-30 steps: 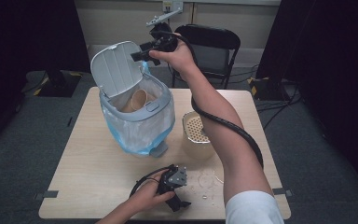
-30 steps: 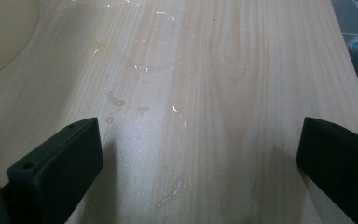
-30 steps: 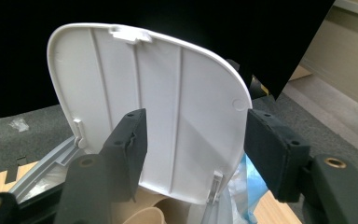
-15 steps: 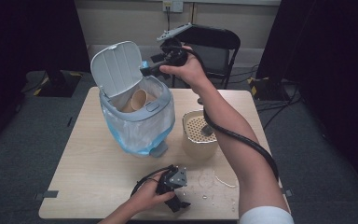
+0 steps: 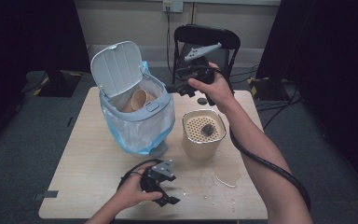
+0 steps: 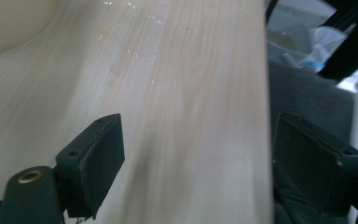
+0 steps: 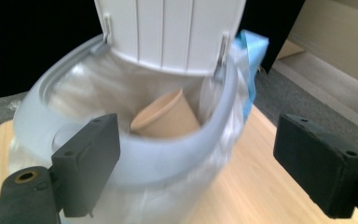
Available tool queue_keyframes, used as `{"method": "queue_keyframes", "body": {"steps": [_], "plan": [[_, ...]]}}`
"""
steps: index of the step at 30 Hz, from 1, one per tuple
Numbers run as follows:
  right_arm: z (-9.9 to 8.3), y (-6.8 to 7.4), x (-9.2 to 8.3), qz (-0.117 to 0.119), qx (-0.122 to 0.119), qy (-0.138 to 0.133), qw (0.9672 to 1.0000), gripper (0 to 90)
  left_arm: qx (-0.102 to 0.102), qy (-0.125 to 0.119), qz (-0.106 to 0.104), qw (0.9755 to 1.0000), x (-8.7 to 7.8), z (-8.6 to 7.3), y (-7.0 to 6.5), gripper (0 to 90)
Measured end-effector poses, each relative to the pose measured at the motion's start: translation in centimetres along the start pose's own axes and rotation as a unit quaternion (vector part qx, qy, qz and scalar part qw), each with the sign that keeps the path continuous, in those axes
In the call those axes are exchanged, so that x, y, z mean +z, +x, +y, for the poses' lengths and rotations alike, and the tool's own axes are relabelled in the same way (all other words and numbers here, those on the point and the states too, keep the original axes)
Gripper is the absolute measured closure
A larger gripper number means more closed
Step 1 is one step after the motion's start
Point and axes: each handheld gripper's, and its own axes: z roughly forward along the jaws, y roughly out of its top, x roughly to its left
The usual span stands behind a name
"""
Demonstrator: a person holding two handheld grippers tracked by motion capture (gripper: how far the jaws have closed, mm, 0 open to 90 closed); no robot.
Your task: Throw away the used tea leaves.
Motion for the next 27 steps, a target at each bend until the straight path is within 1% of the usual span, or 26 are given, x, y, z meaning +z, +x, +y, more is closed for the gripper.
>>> {"method": "queue_keyframes", "body": {"steps": [1, 2, 3, 4, 5, 6, 7, 8, 10, 11, 12, 13, 16, 17, 19, 20, 23, 24, 26, 27], "plan": [[-0.6, 0.1, -0.5, 0.004, 0.002, 0.000, 1.0000, 13.9, -0.004, -0.003, 0.003, 1.0000, -0.7, -0.4, 0.0, 16.4], [-0.9, 0.2, -0.7, 0.010, 0.001, 0.001, 0.9999, 13.8, -0.013, 0.002, 0.013, 0.9998, -1.9, -1.2, 0.2, 16.7], [-1.5, 0.3, -1.1, 0.012, -0.003, 0.005, 0.9999, 13.9, -0.025, -0.003, 0.020, 0.9995, -2.5, -1.7, 0.4, 16.7], [-1.9, 0.4, -1.3, 0.010, -0.001, 0.006, 0.9999, 13.9, -0.038, -0.003, 0.029, 0.9989, -3.5, -2.4, 0.7, 16.4], [-2.3, 0.4, -1.6, 0.008, 0.002, 0.009, 0.9999, 14.0, -0.054, -0.016, 0.036, 0.9977, -4.3, -3.1, 0.8, 16.3], [-2.8, 0.5, -1.8, 0.006, 0.001, 0.009, 0.9999, 14.0, -0.064, -0.021, 0.041, 0.9969, -5.0, -3.9, 1.1, 16.3], [-3.2, 0.7, -2.0, 0.007, 0.001, 0.010, 0.9999, 14.0, -0.069, -0.015, 0.047, 0.9964, -5.7, -4.6, 1.3, 16.5], [-3.7, 0.9, -2.2, 0.005, 0.000, 0.012, 0.9999, 14.0, -0.078, -0.011, 0.060, 0.9950, -6.3, -5.3, 1.4, 16.6], [-4.6, 1.1, -2.5, 0.003, -0.001, 0.019, 0.9998, 14.0, -0.086, -0.008, 0.066, 0.9941, -7.2, -6.0, 1.8, 16.6], [-5.1, 1.3, -2.7, 0.004, -0.001, 0.021, 0.9998, 14.0, -0.093, -0.007, 0.074, 0.9929, -7.7, -6.4, 1.9, 17.0], [-5.6, 1.4, -2.9, 0.004, 0.001, 0.024, 0.9997, 14.0, -0.095, -0.011, 0.079, 0.9923, -8.4, -6.9, 2.2, 17.7], [-6.1, 1.7, -3.2, 0.001, -0.002, 0.030, 0.9995, 14.1, -0.104, -0.018, 0.081, 0.9912, -9.0, -7.2, 2.4, 18.7], [-7.2, 2.2, -4.0, 0.002, -0.003, 0.033, 0.9994, 14.1, -0.114, -0.024, 0.095, 0.9886, -10.6, -8.2, 2.8, 20.2], [-7.7, 2.3, -4.3, 0.002, -0.007, 0.036, 0.9993, 14.1, -0.122, -0.028, 0.103, 0.9868, -11.4, -8.5, 3.0, 20.6], [-8.5, 2.5, -5.0, 0.000, -0.003, 0.038, 0.9993, 14.0, -0.130, -0.035, 0.110, 0.9847, -12.5, -8.9, 3.4, 20.7], [-8.9, 2.5, -5.4, -0.001, -0.001, 0.040, 0.9992, 14.0, -0.136, -0.036, 0.117, 0.9831, -13.1, -9.1, 3.6, 21.0], [-10.1, 2.5, -6.5, -0.010, 0.004, 0.042, 0.9991, 14.0, -0.145, -0.041, 0.134, 0.9795, -14.9, -9.3, 4.1, 21.4], [-10.4, 2.6, -6.8, -0.012, 0.005, 0.043, 0.9990, 14.0, -0.144, -0.041, 0.139, 0.9788, -15.4, -9.3, 4.2, 21.8], [-11.2, 2.6, -7.4, -0.014, 0.008, 0.044, 0.9989, 14.1, -0.148, -0.052, 0.140, 0.9777, -16.4, -9.2, 4.5, 21.8], [-11.5, 2.7, -7.6, -0.016, 0.011, 0.045, 0.9988, 14.0, -0.151, -0.051, 0.142, 0.9771, -17.0, -9.2, 4.5, 21.9]]}}
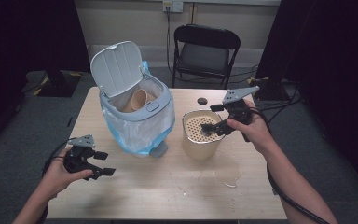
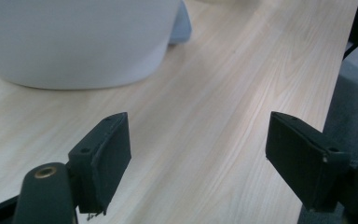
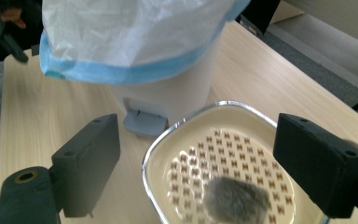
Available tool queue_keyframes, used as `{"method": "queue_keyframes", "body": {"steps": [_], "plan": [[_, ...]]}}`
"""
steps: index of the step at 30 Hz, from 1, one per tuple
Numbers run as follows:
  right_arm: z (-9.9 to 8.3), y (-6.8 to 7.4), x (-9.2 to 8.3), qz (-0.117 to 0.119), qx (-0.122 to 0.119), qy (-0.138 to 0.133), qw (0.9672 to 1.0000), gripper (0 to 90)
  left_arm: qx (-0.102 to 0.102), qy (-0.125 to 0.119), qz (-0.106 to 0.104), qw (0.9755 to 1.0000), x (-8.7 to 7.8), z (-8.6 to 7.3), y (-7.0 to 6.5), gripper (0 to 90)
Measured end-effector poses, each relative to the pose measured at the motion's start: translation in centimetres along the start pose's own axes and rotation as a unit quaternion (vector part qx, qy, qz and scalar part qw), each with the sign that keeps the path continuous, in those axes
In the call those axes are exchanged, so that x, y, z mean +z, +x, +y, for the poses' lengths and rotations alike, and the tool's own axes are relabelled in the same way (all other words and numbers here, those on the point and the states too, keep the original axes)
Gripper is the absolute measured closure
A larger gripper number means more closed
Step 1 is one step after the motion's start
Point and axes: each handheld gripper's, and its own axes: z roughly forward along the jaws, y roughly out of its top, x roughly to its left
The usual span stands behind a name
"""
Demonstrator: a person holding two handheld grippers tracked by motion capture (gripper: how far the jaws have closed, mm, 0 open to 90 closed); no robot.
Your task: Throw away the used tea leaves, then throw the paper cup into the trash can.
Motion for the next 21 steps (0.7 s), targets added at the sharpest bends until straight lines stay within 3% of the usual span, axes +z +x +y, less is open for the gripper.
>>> {"method": "queue_keyframes", "body": {"steps": [6, 8, 16, 21], "plan": [[-2.2, 0.1, -0.8, -0.005, 0.006, 0.007, 0.9999, 14.1, -0.015, -0.022, 0.020, 0.9994, -2.9, 0.8, 1.1, 21.8], [-2.9, 0.2, -1.0, -0.006, 0.003, 0.014, 0.9999, 14.1, -0.008, -0.018, 0.033, 0.9993, -3.6, 1.4, 1.2, 20.8], [-5.0, 0.4, -1.4, -0.002, 0.013, 0.013, 0.9998, 14.1, -0.007, -0.020, 0.050, 0.9985, -6.2, 4.3, 1.5, 18.8], [-6.3, 0.6, -1.2, 0.003, 0.013, 0.021, 0.9997, 14.1, -0.020, -0.042, 0.054, 0.9975, -7.8, 5.9, 2.1, 18.7]]}}
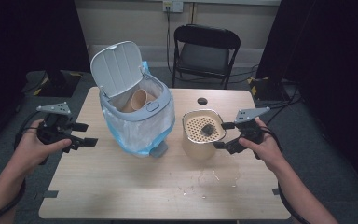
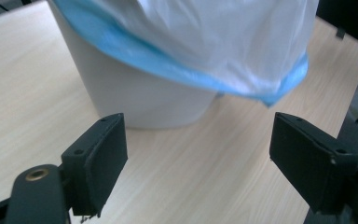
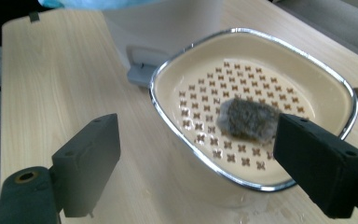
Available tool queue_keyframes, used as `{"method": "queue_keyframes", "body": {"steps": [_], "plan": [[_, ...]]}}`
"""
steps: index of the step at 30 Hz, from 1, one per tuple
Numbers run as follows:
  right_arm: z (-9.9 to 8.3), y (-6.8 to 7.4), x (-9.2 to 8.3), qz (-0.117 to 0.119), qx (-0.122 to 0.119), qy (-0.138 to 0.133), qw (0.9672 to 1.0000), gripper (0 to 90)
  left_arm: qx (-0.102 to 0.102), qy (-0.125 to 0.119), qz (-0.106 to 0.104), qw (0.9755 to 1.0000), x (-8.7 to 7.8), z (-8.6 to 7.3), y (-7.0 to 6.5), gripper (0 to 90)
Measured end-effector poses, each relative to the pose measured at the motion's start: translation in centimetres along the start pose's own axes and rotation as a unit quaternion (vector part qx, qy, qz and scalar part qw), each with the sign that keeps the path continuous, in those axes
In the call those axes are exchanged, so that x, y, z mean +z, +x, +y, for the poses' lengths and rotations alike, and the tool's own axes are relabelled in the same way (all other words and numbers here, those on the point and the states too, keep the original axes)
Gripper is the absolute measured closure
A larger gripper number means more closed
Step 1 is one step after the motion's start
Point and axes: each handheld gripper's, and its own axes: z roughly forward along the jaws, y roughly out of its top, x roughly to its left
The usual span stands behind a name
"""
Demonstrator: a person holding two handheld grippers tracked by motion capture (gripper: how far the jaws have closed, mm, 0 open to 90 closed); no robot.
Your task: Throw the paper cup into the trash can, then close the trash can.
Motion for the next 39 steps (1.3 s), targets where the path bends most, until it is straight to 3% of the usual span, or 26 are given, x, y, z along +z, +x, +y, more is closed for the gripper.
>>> {"method": "queue_keyframes", "body": {"steps": [6, 8, 12, 17, 31, 36, 39], "plan": [[-1.6, 0.5, 0.5, 0.007, 0.002, 0.008, 0.9999, 14.1, 0.001, 0.002, 0.024, 0.9997, -1.3, 2.0, 0.5, 18.5], [-2.2, 0.6, 0.8, 0.007, 0.003, 0.014, 0.9999, 13.6, 0.001, 0.003, 0.020, 0.9998, -1.5, 2.6, 0.6, 18.5], [-3.0, 0.7, 0.7, 0.006, 0.009, -0.005, 0.9999, 14.3, 0.001, -0.002, 0.020, 0.9998, -1.9, 3.8, 0.8, 18.6], [-4.0, 0.6, 0.6, 0.007, 0.010, 0.012, 0.9999, 14.1, -0.002, -0.001, 0.017, 0.9998, -2.1, 4.8, 1.2, 18.5], [-6.5, 0.6, 0.7, 0.011, 0.021, 0.022, 0.9995, 14.1, 0.003, -0.019, 0.022, 0.9996, -2.5, 8.2, 1.9, 18.4], [-6.7, 0.6, 0.8, 0.015, 0.025, 0.022, 0.9993, 14.1, -0.003, -0.030, 0.032, 0.9991, -2.6, 9.9, 2.3, 17.3], [-6.8, 0.6, 0.9, 0.018, 0.023, 0.024, 0.9993, 14.1, -0.007, -0.048, 0.034, 0.9982, -2.5, 10.9, 2.3, 16.2]]}}
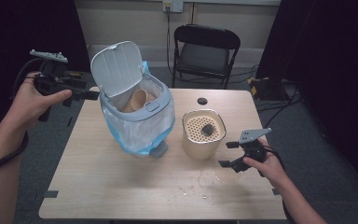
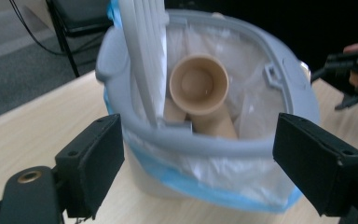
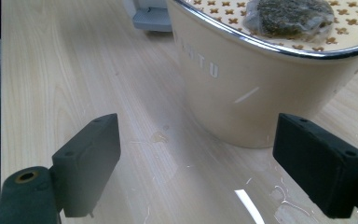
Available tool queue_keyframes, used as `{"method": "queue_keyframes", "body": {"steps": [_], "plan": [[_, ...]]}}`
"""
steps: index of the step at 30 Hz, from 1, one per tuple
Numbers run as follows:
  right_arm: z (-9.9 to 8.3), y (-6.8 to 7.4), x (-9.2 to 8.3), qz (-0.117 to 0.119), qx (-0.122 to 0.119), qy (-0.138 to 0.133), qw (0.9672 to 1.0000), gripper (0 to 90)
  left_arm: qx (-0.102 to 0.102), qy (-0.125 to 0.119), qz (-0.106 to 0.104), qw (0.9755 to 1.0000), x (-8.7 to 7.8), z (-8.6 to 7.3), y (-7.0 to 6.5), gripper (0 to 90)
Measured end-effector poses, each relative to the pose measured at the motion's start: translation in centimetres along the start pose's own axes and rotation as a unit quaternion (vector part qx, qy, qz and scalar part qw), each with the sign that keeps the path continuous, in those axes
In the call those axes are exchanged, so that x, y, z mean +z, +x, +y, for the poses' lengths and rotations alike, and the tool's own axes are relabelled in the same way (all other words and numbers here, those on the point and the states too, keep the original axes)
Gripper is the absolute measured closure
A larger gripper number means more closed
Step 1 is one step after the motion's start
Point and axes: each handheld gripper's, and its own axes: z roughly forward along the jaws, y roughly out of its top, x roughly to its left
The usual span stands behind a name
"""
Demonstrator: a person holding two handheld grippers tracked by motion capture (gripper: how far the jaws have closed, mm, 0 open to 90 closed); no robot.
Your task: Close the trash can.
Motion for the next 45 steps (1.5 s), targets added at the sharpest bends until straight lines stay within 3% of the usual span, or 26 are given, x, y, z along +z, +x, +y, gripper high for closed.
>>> {"method": "queue_keyframes", "body": {"steps": [5, 8, 14, 18, 27, 34, 45], "plan": [[0.0, 0.0, 0.1, 0.004, 0.004, -0.002, 1.0000, 14.2, 0.011, -0.019, 0.003, 0.9998, 0.4, 0.8, -0.2, 21.8], [-0.1, 0.0, 0.3, 0.006, 0.005, -0.002, 1.0000, 14.2, 0.005, -0.030, 0.008, 0.9995, 0.7, 1.0, -0.2, 25.8], [-0.2, 0.1, 0.7, 0.011, 0.003, 0.002, 0.9999, 14.2, 0.012, -0.032, 0.023, 0.9991, 0.9, 1.2, 0.0, 39.0], [-0.2, 0.0, 0.7, 0.011, 0.003, 0.002, 0.9999, 14.2, 0.023, -0.028, 0.011, 0.9993, 0.9, 1.3, -0.3, 46.6], [-0.4, -0.2, 0.7, 0.010, 0.008, 0.003, 0.9999, 14.2, 0.046, -0.003, -0.022, 0.9987, 1.8, 1.6, -1.9, 47.2], [-0.9, -0.1, 1.0, 0.013, 0.009, 0.006, 0.9999, 14.2, 0.044, 0.005, -0.030, 0.9986, 2.0, 1.5, -2.4, 47.0], [-1.5, -0.1, 0.8, 0.006, 0.016, 0.000, 0.9999, 14.3, 0.045, 0.012, -0.055, 0.9974, 2.0, 1.6, -3.5, 53.9]]}}
